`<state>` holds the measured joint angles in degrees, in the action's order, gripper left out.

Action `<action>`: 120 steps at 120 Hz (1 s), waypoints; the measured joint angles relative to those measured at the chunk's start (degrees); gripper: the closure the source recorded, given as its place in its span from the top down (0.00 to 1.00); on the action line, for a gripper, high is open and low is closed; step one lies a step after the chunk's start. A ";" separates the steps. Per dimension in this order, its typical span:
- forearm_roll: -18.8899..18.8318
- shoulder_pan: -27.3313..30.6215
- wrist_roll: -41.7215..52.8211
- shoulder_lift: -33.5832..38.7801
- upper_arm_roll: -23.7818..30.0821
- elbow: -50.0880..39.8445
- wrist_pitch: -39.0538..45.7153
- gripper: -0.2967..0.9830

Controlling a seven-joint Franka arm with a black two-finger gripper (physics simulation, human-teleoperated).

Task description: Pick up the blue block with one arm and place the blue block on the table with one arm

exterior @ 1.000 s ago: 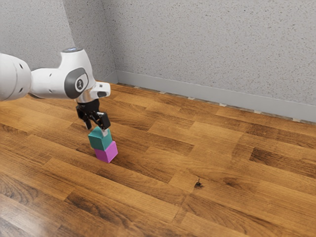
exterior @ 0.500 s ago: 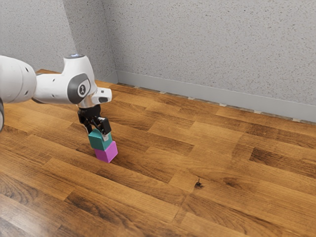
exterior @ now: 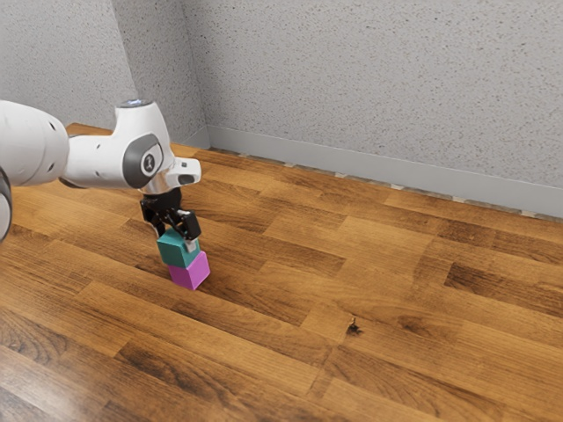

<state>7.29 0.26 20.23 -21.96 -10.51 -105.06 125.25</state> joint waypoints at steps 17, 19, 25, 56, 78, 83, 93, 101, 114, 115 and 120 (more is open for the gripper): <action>0.04 0.00 -1.58 -0.45 0.02 0.34 0.50 0.77; 0.04 -0.01 -1.75 -0.52 0.02 0.42 0.54 0.77; -0.02 -0.03 -2.21 -0.66 0.00 0.54 0.65 0.77; -0.15 -0.09 -4.05 -0.75 0.00 0.55 0.94 0.64; -0.33 -0.10 -4.99 -0.76 -0.02 0.54 1.13 0.57; -0.38 -0.10 -5.19 -0.76 -0.01 0.55 1.26 0.56; -0.41 -0.10 -5.53 -0.57 0.03 0.64 1.41 0.55; -0.47 -0.10 -5.79 -0.23 0.03 0.69 1.39 0.54; -0.76 -0.11 -6.18 1.20 -0.58 0.67 1.03 0.53; -0.80 -0.13 -6.21 1.34 -0.70 0.66 0.95 0.53; -1.06 -0.15 -6.32 1.99 -1.47 0.64 0.52 0.53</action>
<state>6.23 0.11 13.91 -19.97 -11.98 -104.42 125.77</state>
